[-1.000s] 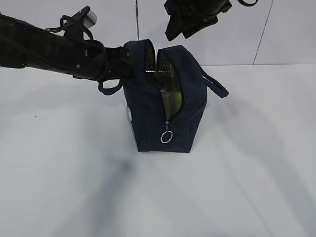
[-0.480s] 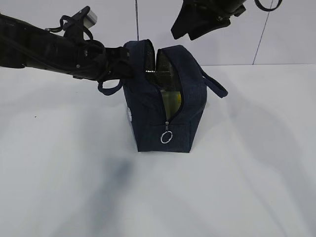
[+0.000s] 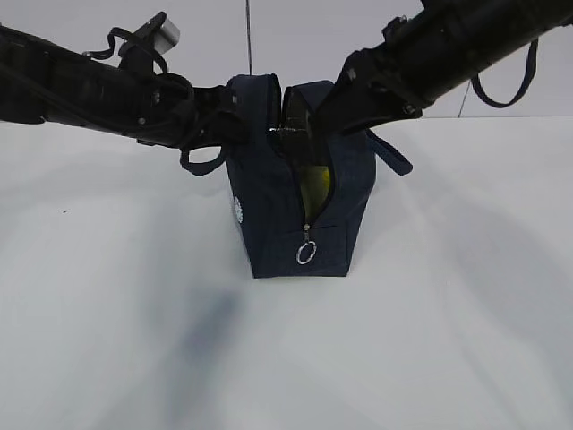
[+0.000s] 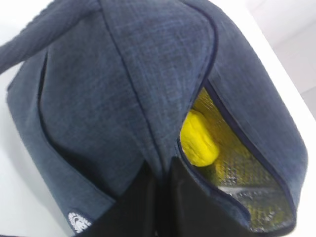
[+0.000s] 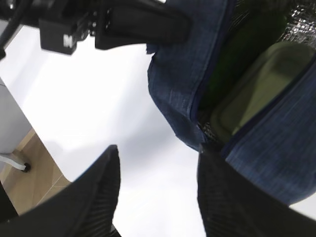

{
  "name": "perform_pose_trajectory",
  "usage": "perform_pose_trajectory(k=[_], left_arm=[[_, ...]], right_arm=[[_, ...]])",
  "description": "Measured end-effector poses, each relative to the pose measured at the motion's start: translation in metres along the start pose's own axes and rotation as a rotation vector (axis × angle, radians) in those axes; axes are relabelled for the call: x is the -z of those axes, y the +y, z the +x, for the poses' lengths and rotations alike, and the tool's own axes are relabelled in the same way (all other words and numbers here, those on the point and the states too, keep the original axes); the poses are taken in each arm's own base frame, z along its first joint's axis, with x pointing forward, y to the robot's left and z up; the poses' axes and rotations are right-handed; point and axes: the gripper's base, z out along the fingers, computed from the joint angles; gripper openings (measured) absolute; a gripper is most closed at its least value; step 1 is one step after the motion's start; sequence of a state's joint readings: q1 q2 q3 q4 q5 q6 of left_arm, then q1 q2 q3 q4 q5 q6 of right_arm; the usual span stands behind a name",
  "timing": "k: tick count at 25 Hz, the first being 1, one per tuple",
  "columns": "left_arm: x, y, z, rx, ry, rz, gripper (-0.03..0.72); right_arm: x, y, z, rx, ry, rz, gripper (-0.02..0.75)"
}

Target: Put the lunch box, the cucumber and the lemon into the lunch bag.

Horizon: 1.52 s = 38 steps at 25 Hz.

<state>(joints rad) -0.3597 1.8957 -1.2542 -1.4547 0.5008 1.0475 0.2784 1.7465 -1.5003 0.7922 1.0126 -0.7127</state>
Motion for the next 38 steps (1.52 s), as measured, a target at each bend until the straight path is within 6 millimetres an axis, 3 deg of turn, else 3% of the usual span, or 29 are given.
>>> perform_pose_trajectory(k=[4, 7, 13, 16, 21, 26, 30, 35, 38], left_arm=[[0.000, -0.003, 0.002, -0.002, 0.021, 0.034, 0.021], [0.000, -0.004, 0.003, -0.004, 0.030, 0.048, 0.070], [0.001, -0.003, 0.002, 0.033, 0.034, 0.054, 0.370], [0.005, 0.003, -0.001, 0.089, 0.032, 0.057, 0.424], [0.018, 0.021, -0.009, 0.182, 0.030, 0.077, 0.435], [0.051, 0.025, -0.024, 0.224, 0.008, 0.099, 0.436], [0.063, 0.007, -0.016, 0.179, 0.136, 0.084, 0.436], [0.052, -0.020, 0.001, 0.172, 0.255, 0.086, 0.428], [0.044, -0.034, 0.007, 0.163, 0.258, 0.085, 0.385]], right_arm=[[-0.005, 0.002, 0.020, 0.017, 0.004, -0.016, 0.380], [-0.010, 0.001, 0.034, 0.026, 0.005, -0.015, 0.380], [-0.019, -0.001, 0.050, 0.037, -0.010, -0.027, 0.380], [-0.019, -0.002, 0.049, 0.067, -0.027, -0.014, 0.380], [-0.019, -0.002, 0.048, 0.104, -0.034, -0.005, 0.380], [-0.019, -0.003, 0.048, 0.117, -0.034, -0.003, 0.381], [-0.023, -0.005, 0.055, 0.120, -0.025, 0.006, 0.380], [-0.027, -0.009, 0.063, 0.121, -0.020, 0.033, 0.381], [-0.027, -0.010, 0.063, 0.131, -0.022, 0.039, 0.381]])
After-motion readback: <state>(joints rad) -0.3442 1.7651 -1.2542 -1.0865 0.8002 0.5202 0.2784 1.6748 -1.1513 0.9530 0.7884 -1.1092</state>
